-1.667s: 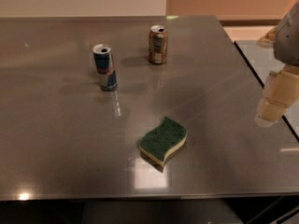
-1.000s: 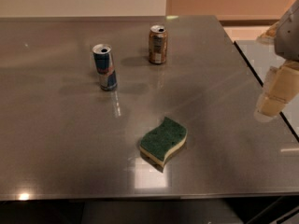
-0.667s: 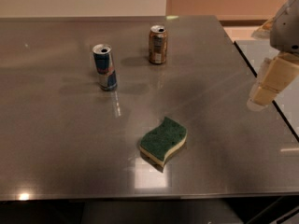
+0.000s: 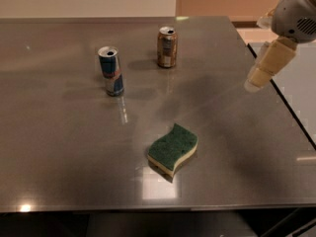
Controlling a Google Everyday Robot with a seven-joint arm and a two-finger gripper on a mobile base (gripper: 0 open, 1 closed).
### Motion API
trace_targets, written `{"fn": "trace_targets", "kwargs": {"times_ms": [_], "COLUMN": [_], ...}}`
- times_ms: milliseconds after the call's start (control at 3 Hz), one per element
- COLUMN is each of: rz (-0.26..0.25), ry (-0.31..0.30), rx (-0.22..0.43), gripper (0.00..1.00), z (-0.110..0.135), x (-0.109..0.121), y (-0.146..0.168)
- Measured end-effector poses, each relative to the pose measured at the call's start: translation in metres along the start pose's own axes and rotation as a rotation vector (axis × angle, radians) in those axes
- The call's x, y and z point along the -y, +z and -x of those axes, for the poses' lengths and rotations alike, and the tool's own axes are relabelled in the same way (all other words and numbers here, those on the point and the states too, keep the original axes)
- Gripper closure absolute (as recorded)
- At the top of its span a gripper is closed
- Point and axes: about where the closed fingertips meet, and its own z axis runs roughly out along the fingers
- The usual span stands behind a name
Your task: Move orange can near sponge
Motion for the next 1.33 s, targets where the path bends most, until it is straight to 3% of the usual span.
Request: {"fn": "trace_targets", "kwargs": {"times_ms": [667, 1333], "rz": [-0.026, -0.038], "ry": [0.043, 0.119], "rx": [0.071, 0.175], "gripper": [0.0, 0.0], "z": [0.02, 0.051], "x": [0.057, 0.11], "y": [0.028, 0.077]}}
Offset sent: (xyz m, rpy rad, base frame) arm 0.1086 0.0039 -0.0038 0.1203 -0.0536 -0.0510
